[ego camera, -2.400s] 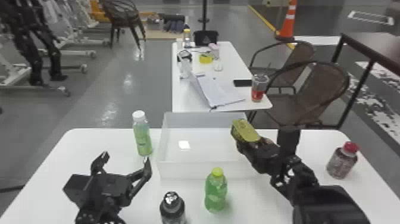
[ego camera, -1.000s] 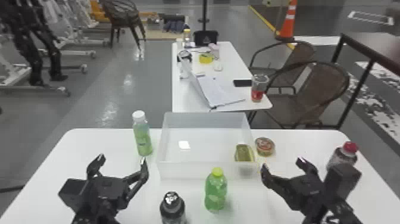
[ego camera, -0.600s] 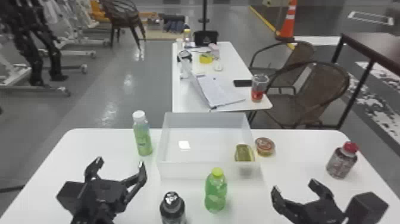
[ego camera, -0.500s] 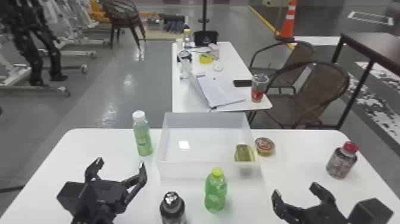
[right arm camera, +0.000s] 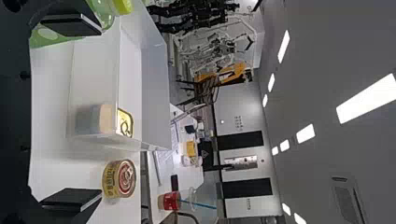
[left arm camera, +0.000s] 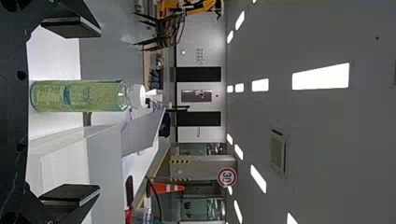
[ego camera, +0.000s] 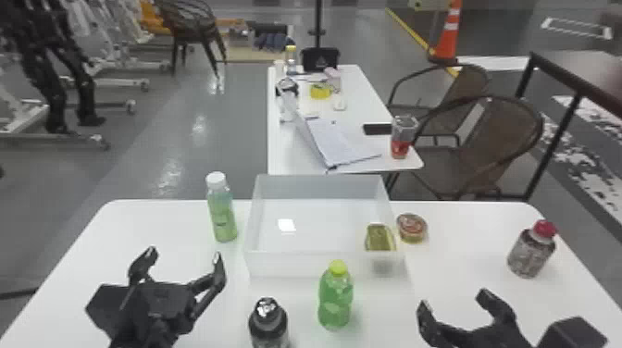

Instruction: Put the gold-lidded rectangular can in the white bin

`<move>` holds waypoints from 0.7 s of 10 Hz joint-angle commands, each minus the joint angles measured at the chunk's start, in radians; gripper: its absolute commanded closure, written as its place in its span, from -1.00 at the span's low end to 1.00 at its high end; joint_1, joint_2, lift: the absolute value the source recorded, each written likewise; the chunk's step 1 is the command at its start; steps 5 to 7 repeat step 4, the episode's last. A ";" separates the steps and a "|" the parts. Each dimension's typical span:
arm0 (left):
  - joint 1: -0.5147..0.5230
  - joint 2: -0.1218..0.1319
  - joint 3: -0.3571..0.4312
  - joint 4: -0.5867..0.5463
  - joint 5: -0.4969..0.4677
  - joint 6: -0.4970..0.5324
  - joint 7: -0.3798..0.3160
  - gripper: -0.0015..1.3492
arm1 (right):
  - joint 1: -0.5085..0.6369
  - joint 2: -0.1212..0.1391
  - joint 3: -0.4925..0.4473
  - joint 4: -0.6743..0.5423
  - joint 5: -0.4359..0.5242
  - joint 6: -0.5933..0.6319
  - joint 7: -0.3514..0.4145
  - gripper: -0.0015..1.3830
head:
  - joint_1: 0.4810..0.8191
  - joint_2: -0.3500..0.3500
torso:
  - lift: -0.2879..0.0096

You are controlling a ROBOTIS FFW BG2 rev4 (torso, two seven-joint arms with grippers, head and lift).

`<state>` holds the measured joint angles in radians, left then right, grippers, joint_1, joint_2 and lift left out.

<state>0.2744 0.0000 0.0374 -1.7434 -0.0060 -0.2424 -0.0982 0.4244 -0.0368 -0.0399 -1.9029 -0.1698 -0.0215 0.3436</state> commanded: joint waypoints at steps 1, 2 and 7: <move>0.002 -0.003 0.002 -0.001 0.000 0.000 0.000 -0.81 | -0.003 0.003 0.002 0.002 0.001 -0.001 0.000 -0.88 | -0.60 0.00 | 0.26; 0.002 -0.003 0.002 -0.002 -0.003 0.000 0.000 -0.81 | -0.003 0.003 0.002 0.002 0.001 -0.001 0.000 -0.88 | -0.60 0.00 | 0.26; 0.002 -0.003 0.001 -0.005 -0.005 0.008 0.000 -0.81 | -0.004 0.005 0.002 0.005 0.003 0.000 -0.001 -0.88 | -0.60 0.00 | 0.26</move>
